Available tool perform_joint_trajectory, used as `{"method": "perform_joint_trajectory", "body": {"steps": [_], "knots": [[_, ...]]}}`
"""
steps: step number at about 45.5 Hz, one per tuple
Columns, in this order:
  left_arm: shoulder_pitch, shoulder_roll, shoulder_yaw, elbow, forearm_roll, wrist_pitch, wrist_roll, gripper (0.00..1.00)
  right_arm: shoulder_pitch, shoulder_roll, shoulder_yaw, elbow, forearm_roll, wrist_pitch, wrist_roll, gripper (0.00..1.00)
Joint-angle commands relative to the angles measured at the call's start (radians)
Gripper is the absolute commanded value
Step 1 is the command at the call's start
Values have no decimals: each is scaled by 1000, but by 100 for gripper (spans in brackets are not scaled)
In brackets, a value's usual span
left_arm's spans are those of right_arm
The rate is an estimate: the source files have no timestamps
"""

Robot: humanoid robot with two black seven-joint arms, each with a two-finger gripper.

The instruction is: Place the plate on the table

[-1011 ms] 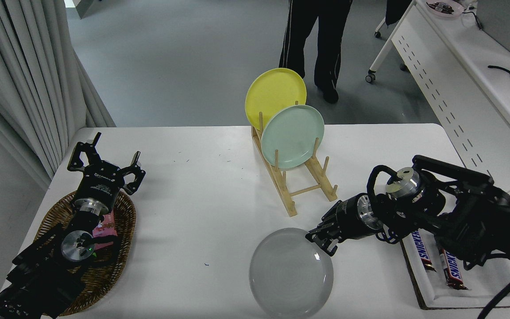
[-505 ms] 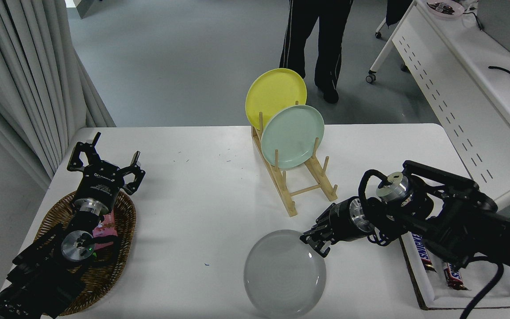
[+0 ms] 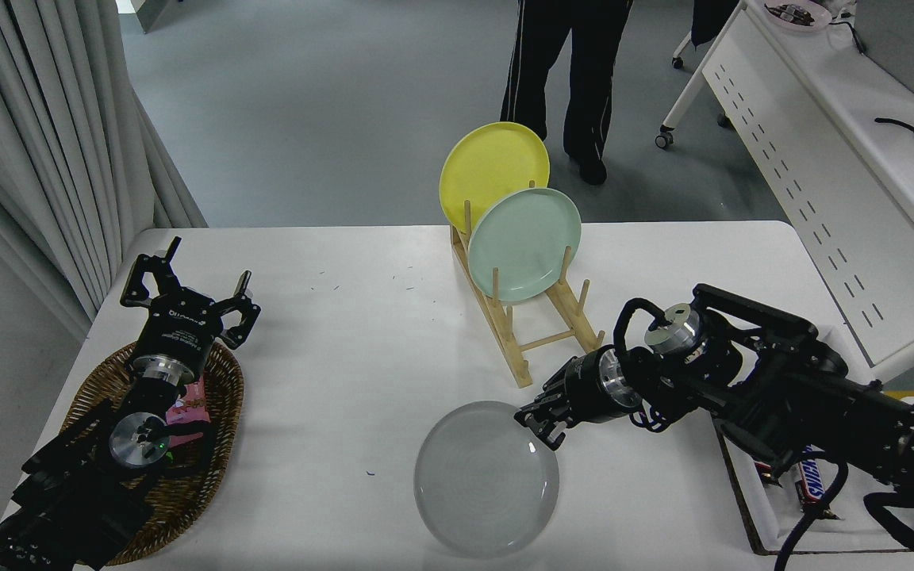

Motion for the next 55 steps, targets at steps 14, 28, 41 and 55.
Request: {"method": "perform_joint_trajectory", "body": {"steps": [14, 28, 41, 55], "knots": [[0, 0, 0, 0, 0, 0, 0, 100, -8, 30, 0, -35, -19, 50, -1, 0], [0, 0, 0, 0, 0, 0, 0, 100, -11, 40, -7, -55, -21, 51, -1, 0], [0, 0, 0, 0, 0, 0, 0, 100, -11, 40, -13, -55, -21, 50, -1, 0], [0, 0, 0, 0, 0, 0, 0, 100, -11, 40, -12, -64, -22, 50, -1, 0]]}}
